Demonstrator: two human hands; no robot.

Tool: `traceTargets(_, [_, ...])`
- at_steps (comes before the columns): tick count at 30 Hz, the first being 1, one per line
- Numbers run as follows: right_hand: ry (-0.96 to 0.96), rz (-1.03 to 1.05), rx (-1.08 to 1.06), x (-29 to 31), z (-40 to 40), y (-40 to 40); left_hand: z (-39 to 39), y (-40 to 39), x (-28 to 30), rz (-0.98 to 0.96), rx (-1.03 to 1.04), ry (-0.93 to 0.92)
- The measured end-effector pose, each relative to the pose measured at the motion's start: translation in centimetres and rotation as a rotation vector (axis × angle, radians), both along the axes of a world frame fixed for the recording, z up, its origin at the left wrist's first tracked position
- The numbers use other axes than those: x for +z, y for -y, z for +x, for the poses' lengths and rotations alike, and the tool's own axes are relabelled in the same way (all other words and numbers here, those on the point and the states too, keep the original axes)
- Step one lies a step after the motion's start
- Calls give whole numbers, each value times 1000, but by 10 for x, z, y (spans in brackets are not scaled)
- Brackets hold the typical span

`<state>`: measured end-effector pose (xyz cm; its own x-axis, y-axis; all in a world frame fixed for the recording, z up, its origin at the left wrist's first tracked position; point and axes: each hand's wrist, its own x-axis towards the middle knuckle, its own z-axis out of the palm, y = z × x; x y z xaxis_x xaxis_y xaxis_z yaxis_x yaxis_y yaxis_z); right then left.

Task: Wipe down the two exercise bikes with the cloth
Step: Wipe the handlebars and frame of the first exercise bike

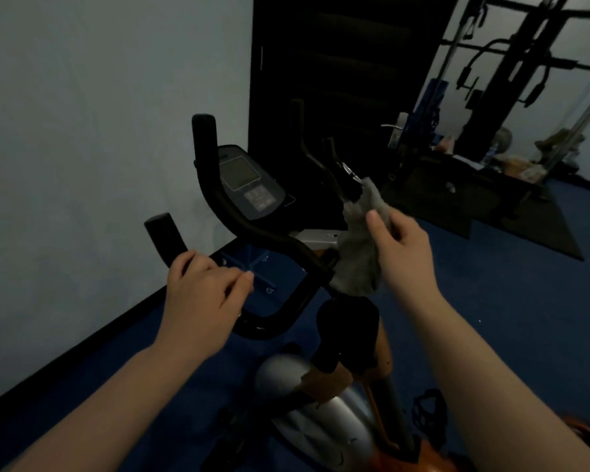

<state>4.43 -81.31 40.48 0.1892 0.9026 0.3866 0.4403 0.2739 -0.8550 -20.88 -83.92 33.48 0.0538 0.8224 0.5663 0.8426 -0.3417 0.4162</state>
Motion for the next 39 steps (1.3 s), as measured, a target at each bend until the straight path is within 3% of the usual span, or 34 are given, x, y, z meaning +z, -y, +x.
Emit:
traceTargets(7, [550,-306,609,-29,-9,-80,44,-2,9,-47,143,239])
traceTargets(11, [339,-285,726,-50,2,-87,85,-20,17,-57,72,423])
traceTargets(14, [163,-238,829,-68,12,-73,102,-30,8,-66,100,460])
traceTargets(20, [171,-88,913,-77,62,-56,105,-31,2,-70,128,442])
traceTargets(25, [320,44,830,-54,27,-84,106,-32,6,-96,141,387])
traceTargets(30, [138,-21,849,-85,48,-61,108,-28,4,-109,135,368])
traceTargets(33, [189,-109,945,-74,61,-74,109,-29,3,-131,129,338])
traceTargets(35, [172,-70,863,-66,46,-87,110,-29,4,-138,132,329])
traceTargets(39, [-57,-94,682,-79,21,-70,109,-28,5,-112,137,348])
